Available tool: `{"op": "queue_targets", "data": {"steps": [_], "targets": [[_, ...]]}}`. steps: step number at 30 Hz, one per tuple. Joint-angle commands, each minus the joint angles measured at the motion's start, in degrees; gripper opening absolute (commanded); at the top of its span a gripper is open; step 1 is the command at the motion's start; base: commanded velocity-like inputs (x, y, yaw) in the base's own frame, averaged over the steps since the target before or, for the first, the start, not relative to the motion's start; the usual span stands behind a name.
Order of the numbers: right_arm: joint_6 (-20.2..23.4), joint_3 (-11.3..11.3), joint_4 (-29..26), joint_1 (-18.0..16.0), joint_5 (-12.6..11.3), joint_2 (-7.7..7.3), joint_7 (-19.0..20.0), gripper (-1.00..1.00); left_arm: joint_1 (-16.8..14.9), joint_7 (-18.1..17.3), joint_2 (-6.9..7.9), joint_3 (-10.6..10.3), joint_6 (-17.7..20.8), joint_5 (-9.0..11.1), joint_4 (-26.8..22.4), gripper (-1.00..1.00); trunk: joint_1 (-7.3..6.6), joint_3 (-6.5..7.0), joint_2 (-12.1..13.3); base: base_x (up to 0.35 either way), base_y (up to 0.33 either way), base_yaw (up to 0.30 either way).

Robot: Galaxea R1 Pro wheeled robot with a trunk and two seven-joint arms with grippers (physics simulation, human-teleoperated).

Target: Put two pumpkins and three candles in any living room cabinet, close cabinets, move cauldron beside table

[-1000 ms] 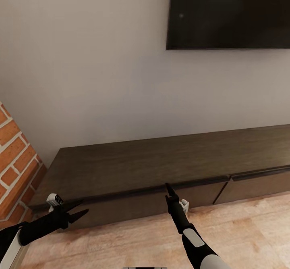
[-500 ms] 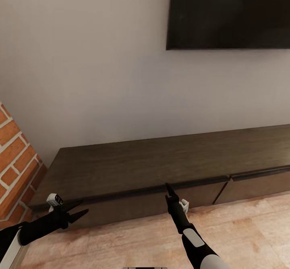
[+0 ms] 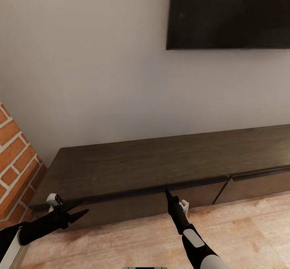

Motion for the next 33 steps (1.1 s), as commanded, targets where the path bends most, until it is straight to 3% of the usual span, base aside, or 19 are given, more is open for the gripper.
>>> {"op": "queue_targets", "data": {"steps": [1, 13, 33], "targets": [[0.3, 0.3, -0.3, 0.0, -0.5, 0.02, 0.6, -1.00, 0.0, 0.0, 0.00, 0.0, 0.0, 0.0, 0.0, 1.00, -0.01, 0.01, 0.0, 0.000, 0.000, 0.000], [0.3, 0.3, -0.3, 0.0, -0.5, 0.02, 0.6, -1.00, 0.0, 0.0, 0.00, 0.0, 0.0, -0.1, 0.0, 1.00, -0.01, 0.01, 0.0, -0.027, 0.000, 0.000], [0.3, 0.3, -0.3, 0.0, -0.5, 0.02, 0.6, -1.00, 0.0, 0.0, 0.00, 0.0, 0.0, -0.2, 0.0, 1.00, -0.01, 0.01, 0.0, -0.254, 0.000, 0.000]]}}
